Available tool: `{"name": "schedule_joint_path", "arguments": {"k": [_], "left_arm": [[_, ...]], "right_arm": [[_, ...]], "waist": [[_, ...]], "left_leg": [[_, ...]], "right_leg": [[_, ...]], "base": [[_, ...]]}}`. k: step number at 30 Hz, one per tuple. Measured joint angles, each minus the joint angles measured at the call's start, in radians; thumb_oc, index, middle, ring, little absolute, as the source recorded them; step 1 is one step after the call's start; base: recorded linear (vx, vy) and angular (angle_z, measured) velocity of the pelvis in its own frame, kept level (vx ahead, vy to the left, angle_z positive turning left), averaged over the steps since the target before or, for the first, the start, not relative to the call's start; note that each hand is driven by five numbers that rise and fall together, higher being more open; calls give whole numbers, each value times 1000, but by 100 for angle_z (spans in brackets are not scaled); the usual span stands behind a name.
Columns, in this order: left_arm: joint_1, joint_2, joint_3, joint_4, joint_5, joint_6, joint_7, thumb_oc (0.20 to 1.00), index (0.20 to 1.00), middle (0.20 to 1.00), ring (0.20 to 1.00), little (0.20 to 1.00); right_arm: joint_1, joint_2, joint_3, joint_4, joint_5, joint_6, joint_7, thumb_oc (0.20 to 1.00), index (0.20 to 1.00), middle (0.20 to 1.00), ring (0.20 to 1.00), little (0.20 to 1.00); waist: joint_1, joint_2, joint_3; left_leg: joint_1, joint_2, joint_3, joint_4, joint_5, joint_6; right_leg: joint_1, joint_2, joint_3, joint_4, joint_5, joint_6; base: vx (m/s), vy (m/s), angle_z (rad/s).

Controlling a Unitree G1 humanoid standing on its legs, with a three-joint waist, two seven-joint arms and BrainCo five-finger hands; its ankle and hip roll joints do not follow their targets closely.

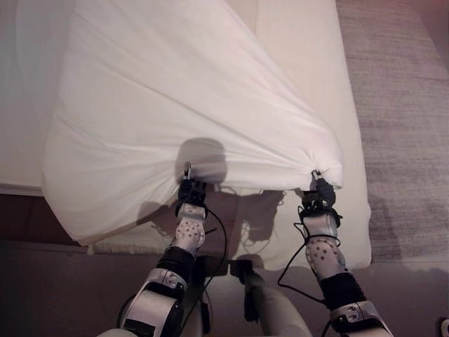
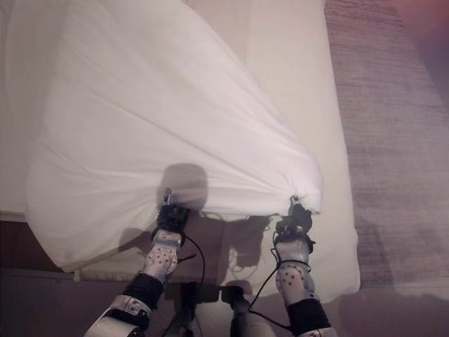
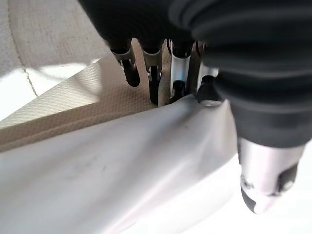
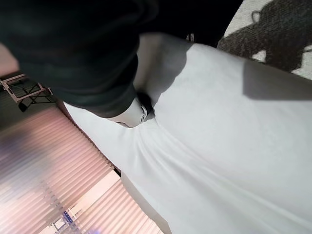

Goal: Make the bed

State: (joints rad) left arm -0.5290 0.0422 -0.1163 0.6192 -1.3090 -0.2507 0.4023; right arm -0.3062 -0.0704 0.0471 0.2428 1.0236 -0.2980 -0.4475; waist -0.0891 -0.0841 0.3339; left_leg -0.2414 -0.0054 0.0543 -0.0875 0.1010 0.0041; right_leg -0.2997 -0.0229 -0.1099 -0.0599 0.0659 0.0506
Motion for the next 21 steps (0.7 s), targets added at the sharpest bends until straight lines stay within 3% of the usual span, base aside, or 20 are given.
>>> {"name": "schedule_joint_path", "arguments": {"k": [3, 10, 13, 21], "left_arm": [[2, 2, 8, 0, 1, 1, -3, 200, 200, 200, 200, 200], [64, 68, 9, -47, 188, 69, -82, 200, 200, 200, 200, 200], [98, 79, 9, -89, 213, 70, -113, 200, 200, 200, 200, 200], [183, 95, 22, -144, 217, 69, -156, 200, 200, 200, 200, 200]], "right_arm": [[-6, 0, 0, 3, -13, 0, -5, 200, 200, 200, 200, 200], [-21, 1, 0, 79, -12, 0, 37, 200, 200, 200, 200, 200], [-21, 2, 1, 101, -12, 1, 68, 200, 200, 200, 200, 200], [-3, 3, 1, 157, -14, 67, 140, 200, 200, 200, 200, 200]], "waist": [[0, 0, 0], [11, 1, 0], [26, 1, 0], [53, 8, -1]], "left_leg": [[0, 0, 1, 0, 0, 0], [23, 3, -2, 0, 0, 0], [39, 5, -4, 0, -2, -4], [98, 11, -10, 0, -5, -9]], "right_leg": [[1, 1, 1, -2, 0, 0], [31, 2, -1, -14, 0, 0], [49, 2, -4, -18, 0, 0], [108, 4, -8, -12, -6, 1]], "base": [[0, 0, 0], [4, -16, 0], [15, -37, 3], [22, -32, 1]]}}
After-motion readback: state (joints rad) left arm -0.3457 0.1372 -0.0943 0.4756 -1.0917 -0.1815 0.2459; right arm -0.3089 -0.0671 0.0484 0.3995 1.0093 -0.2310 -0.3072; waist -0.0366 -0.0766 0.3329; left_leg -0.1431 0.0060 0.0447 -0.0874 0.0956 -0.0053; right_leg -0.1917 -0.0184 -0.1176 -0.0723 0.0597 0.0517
